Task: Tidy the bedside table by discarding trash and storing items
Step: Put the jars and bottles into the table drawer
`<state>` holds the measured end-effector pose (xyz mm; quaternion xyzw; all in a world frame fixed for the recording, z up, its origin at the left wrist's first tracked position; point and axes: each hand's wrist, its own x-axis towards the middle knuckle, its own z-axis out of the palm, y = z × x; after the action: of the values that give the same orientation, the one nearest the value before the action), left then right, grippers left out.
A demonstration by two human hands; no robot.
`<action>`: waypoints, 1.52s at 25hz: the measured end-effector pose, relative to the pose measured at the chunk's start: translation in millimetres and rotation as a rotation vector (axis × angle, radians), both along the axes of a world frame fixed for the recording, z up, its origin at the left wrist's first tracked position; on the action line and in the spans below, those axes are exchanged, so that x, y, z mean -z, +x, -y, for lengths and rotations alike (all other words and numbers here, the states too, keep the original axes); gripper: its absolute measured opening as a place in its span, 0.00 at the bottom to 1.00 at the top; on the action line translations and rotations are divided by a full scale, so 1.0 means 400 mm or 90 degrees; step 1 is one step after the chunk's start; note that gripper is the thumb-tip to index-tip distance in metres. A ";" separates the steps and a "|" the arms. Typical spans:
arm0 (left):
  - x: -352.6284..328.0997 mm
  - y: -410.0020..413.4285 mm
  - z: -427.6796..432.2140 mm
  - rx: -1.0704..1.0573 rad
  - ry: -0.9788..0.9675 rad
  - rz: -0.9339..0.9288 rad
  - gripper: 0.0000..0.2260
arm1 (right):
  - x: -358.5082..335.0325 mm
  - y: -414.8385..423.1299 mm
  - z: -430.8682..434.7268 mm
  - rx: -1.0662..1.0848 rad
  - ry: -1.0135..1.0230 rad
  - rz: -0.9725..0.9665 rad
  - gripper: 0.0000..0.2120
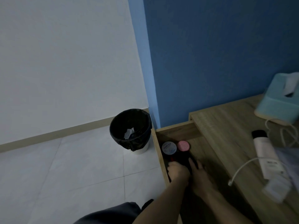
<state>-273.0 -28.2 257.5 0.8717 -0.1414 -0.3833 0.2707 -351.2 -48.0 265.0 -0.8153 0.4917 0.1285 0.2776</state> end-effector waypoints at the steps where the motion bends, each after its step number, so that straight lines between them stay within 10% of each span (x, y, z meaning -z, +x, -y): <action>1: -0.005 0.012 0.006 -0.007 -0.044 0.009 0.18 | -0.040 0.009 -0.001 0.011 -0.004 0.043 0.35; 7: -0.180 -0.088 0.101 0.054 -0.232 0.120 0.12 | -0.223 -0.122 0.058 0.166 -0.252 0.370 0.19; 13: -0.236 -0.358 0.169 0.328 -0.281 -0.009 0.15 | -0.234 -0.450 0.159 0.402 -0.407 0.310 0.14; 22: -0.162 -0.431 0.266 0.376 -0.107 0.320 0.15 | -0.145 -0.606 0.229 0.424 -0.298 0.081 0.14; 27: -0.178 -0.435 0.292 0.284 -0.147 0.094 0.25 | -0.141 -0.572 0.258 0.377 -0.297 -0.032 0.23; 38: -0.247 -0.451 0.316 0.254 -0.115 -0.087 0.22 | -0.171 -0.602 0.299 0.650 0.043 0.366 0.19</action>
<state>-453.5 -154.6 356.1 0.7705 -0.3262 -0.4733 0.2757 -591.9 -167.8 333.5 -0.4683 0.7224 -0.2322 0.4526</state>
